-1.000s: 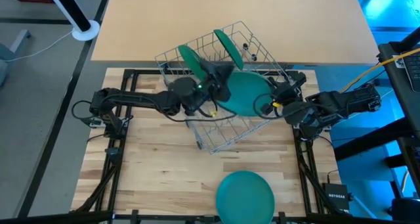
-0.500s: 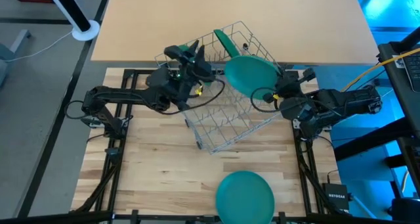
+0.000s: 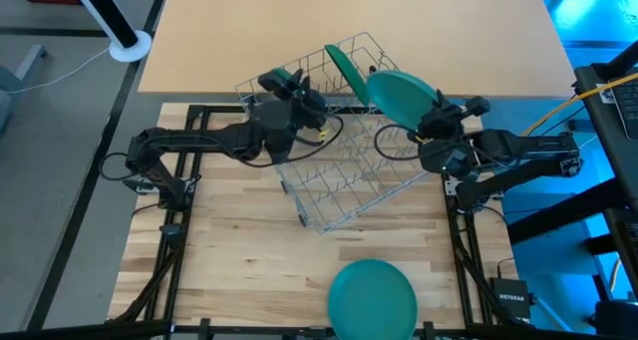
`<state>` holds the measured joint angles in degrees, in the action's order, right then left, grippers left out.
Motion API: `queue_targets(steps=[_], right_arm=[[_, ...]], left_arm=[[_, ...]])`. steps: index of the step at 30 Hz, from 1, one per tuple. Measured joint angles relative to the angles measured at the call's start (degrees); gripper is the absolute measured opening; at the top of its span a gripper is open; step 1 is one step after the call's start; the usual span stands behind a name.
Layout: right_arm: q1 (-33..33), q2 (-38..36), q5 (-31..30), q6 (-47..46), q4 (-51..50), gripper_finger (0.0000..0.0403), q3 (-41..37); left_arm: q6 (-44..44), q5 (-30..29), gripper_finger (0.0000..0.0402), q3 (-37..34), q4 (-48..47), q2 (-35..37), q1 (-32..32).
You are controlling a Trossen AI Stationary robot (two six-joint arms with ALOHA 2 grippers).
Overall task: Sort dishes
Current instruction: Put the blue plate into the dish rack
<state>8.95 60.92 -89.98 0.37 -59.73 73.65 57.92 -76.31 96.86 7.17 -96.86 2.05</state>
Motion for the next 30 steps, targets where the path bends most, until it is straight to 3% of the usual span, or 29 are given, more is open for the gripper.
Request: queue_targets(steps=[6, 12, 22, 30], right_arm=[[-0.6, 0.1, 0.5, -0.3, -0.9, 0.0013, -1.4], [-5.4, 0.2, 3.4, -1.4, -0.7, 0.0013, -3.8], [-8.3, 3.8, 5.7, -1.6, 0.9, 0.0013, -4.1], [-8.3, 4.6, 5.7, -1.7, 0.8, 0.0013, -4.1]], left_arm=[[-15.8, 0.0, 0.0107, 0.0, -15.0, 0.0, 3.0], [-28.9, 0.0, 0.0107, 0.0, -29.0, 0.0, 4.2], [-46.8, 0.3, 0.0107, 0.0, -48.1, 0.0, 5.9], [-56.9, 0.3, 0.0107, 0.0, -57.3, 0.0, 7.2]])
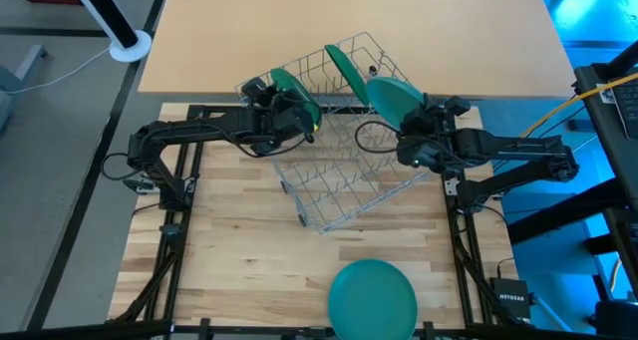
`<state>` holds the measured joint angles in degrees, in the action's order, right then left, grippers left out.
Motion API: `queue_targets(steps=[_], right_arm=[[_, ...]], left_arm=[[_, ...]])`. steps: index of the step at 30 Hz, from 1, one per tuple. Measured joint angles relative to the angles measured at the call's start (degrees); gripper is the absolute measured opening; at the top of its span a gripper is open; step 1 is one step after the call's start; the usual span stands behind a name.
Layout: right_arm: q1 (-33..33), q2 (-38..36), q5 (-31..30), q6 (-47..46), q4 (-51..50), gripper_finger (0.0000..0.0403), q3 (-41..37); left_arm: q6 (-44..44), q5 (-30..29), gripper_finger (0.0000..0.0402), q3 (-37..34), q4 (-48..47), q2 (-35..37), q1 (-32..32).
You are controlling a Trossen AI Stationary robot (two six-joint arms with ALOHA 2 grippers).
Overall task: Sort dishes
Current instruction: Put the blue plate into the dish rack
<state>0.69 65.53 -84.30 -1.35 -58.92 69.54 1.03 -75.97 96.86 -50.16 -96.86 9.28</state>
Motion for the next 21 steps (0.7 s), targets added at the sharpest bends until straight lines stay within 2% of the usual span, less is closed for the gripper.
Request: queue_targets(steps=[6, 10, 14, 18, 21], right_arm=[[0.0, 0.0, -0.3, -0.7, -2.6, 0.0013, 0.0], [0.0, -0.3, -0.3, -6.7, -7.9, 0.0013, 0.0], [0.0, -1.5, 4.6, -18.3, -16.1, 0.0013, 0.0], [0.0, -1.8, 5.8, -35.6, -29.0, 0.0013, 0.1], [0.0, -1.8, 6.9, -40.4, -31.1, 0.0013, 0.1]], left_arm=[[-1.2, 0.0, 0.0107, 0.0, -0.8, 0.0, 0.0], [-1.3, 0.0, 0.0107, 0.0, -0.8, 0.0, 0.0], [-1.3, 0.0, 0.0107, 0.0, -0.8, 0.0, 0.0], [-1.9, 0.0, 0.0107, 0.0, -0.7, 0.0, 0.0], [-2.6, 0.2, 0.0107, 0.0, -0.7, 0.0, 0.0]])
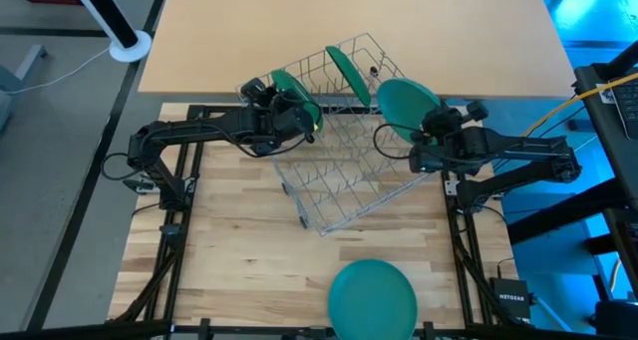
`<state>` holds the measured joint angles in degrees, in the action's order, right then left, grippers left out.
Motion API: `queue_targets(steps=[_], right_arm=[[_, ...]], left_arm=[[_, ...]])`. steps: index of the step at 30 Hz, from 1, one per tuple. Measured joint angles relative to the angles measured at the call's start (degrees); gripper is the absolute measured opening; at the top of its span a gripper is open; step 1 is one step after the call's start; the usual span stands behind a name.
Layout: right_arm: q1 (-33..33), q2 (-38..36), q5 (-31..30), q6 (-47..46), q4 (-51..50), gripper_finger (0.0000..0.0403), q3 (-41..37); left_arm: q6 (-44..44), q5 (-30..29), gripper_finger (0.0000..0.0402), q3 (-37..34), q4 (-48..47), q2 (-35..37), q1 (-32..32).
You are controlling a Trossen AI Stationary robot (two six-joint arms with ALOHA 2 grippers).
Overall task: Sort dishes
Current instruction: Put the blue plate into the dish rack
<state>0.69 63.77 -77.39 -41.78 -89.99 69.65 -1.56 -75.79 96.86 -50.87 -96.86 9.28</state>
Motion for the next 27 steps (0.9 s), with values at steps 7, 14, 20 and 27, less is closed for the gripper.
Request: queue_targets(steps=[7, 14, 20, 27], right_arm=[[0.0, 1.3, 1.5, -1.5, 0.0, 0.0013, 0.0], [0.0, 6.1, 3.0, -2.9, 0.5, 0.0013, 0.1], [0.1, 10.9, 4.2, -6.1, -0.1, 0.0013, 0.1], [1.7, 13.5, 9.0, -10.2, -0.4, 0.0013, -0.3]], left_arm=[[-0.2, 0.2, 0.0107, 0.0, 0.0, 0.0, 0.0], [-0.2, 0.2, 0.0107, 0.0, 0.0, 0.0, 0.0], [-0.1, 0.2, 0.0107, 0.0, 0.0, 0.0, 0.0], [0.0, 0.2, 0.0107, 0.0, -0.1, 0.0, 0.0]])
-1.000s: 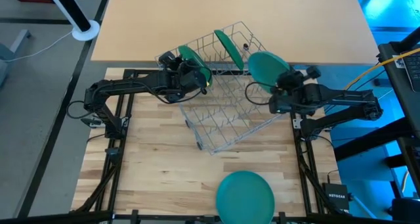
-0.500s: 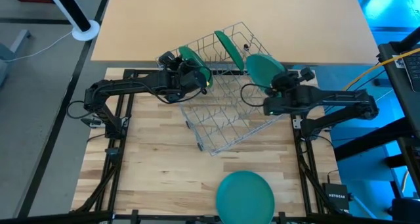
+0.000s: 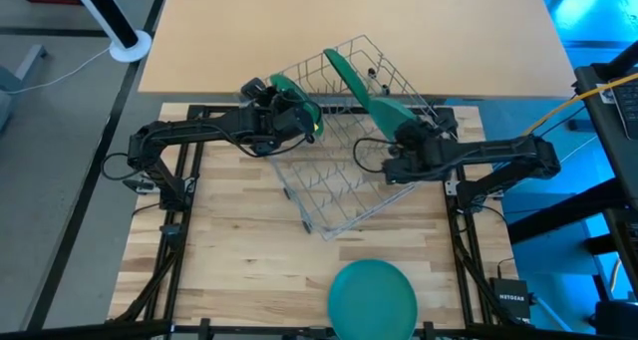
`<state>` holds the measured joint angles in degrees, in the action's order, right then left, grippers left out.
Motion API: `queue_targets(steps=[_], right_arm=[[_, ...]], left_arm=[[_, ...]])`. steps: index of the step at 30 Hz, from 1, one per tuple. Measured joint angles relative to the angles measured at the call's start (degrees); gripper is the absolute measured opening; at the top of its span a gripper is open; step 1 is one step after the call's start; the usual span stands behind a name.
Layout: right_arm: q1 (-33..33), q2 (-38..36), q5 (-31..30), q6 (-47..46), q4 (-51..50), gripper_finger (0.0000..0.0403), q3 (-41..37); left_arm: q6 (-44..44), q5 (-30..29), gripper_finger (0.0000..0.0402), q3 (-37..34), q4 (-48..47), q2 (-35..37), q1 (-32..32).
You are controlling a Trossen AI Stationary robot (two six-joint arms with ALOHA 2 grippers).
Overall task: Sort dishes
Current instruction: Put the blue plate into the dish rack
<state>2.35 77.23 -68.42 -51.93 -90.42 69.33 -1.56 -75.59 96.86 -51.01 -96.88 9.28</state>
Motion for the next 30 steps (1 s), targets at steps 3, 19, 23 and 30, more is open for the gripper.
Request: queue_targets(steps=[3, 19, 23, 30], right_arm=[[1.0, -0.1, 1.4, -1.6, -0.3, 0.0013, 0.1], [2.2, -0.1, 7.6, -3.5, 0.9, 0.007, 0.3], [2.2, -0.1, 13.8, -3.8, 1.0, 0.0109, 0.3], [2.1, 0.0, 23.8, -3.3, 0.7, 0.0159, 0.1]], left_arm=[[-0.1, 0.0, 0.0107, 0.0, -0.1, 0.0, 0.2], [-1.0, 0.0, 0.0107, 0.0, -0.9, 0.0, 0.3], [-1.0, 0.0, 0.0107, 0.0, -0.9, 0.0, 0.3], [-1.0, 0.0, 0.0107, 0.0, -0.9, 0.0, 0.3]])
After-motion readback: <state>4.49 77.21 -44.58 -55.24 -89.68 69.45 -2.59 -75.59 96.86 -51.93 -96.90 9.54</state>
